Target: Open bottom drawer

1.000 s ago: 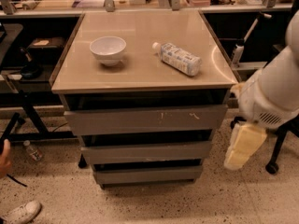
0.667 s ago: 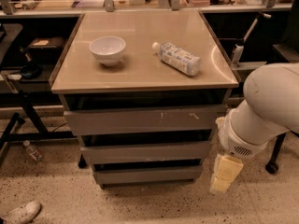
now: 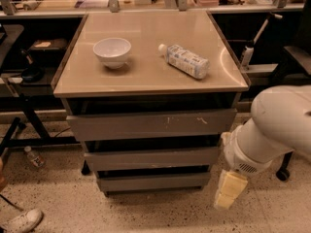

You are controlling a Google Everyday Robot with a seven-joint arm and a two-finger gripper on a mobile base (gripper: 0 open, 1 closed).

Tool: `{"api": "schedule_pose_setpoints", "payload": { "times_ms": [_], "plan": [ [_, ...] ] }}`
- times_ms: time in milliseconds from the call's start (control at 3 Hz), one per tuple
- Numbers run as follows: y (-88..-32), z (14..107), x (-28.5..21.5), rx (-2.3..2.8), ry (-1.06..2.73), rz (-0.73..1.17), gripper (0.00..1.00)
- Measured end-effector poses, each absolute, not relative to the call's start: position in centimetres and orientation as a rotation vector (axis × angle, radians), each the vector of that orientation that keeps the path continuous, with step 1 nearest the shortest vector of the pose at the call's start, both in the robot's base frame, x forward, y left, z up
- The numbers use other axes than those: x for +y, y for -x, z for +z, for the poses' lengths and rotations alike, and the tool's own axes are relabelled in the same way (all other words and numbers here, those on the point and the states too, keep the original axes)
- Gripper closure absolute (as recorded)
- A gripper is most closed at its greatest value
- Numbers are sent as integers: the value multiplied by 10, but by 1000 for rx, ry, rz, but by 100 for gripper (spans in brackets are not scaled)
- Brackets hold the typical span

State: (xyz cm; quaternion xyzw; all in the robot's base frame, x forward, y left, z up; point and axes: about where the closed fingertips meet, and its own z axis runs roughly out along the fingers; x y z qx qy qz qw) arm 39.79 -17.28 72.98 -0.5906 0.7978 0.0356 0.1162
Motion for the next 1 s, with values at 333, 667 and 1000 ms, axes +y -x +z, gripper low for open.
{"api": "schedule_pose_setpoints", "payload": {
  "times_ms": [333, 667, 1000],
  "plan": [
    [-395, 643, -157, 2361, 1721, 197, 0],
    [-403, 575, -142, 2354, 1691, 257, 0],
    [-415, 510, -122, 2339, 1655, 331, 0]
  ]
}}
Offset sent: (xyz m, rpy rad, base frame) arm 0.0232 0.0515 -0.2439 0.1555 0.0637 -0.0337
